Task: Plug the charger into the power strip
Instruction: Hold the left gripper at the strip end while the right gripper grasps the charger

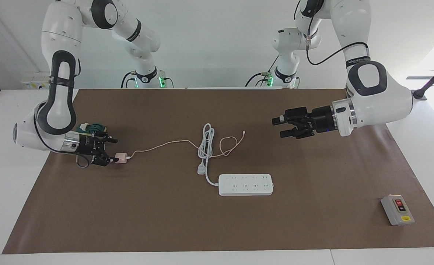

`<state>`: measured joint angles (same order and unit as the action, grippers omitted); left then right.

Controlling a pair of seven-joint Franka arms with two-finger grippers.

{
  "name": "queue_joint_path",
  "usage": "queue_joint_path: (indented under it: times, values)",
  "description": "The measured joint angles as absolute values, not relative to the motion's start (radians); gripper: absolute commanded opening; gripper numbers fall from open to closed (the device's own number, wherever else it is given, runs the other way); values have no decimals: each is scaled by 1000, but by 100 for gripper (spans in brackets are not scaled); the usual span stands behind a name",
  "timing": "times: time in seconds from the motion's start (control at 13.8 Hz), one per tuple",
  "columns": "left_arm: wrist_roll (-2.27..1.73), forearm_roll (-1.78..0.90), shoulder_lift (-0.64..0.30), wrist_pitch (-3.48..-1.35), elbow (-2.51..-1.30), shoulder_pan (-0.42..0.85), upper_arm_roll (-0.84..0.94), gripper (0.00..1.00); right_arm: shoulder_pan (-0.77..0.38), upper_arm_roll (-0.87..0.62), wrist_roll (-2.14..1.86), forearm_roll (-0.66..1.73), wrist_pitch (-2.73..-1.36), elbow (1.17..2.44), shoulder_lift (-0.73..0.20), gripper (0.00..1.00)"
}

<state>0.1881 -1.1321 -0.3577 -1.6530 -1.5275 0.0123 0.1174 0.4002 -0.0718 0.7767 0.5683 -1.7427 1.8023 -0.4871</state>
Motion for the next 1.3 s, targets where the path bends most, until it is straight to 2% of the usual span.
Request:
queue_joint_path:
  times: [0.58,0.65,0.72,1.01,1.08,1.3]
  values:
    - [503,-1449,-380,-1756,-1782,48,119,100,399,-72,767,568,-1829,1835,-497,100]
    - [525,-1467,-379,-1758,-1803,48,119,100,399,-72,763,568,-1834,1838,-497,85]
    - [535,-1483,-379,-1760,-1820,48,119,100,399,-73,761,568,-1835,1838,-497,64]
    - [564,-1545,-382,-1759,-1865,51,121,100,399,-77,757,575,-1848,1836,-490,6]
    - [588,-1558,-384,-1758,-1877,57,122,100,399,-78,752,575,-1847,1836,-484,0]
    - [619,-1569,-386,-1758,-1898,73,122,100,394,-79,720,575,-1852,1841,-483,0]
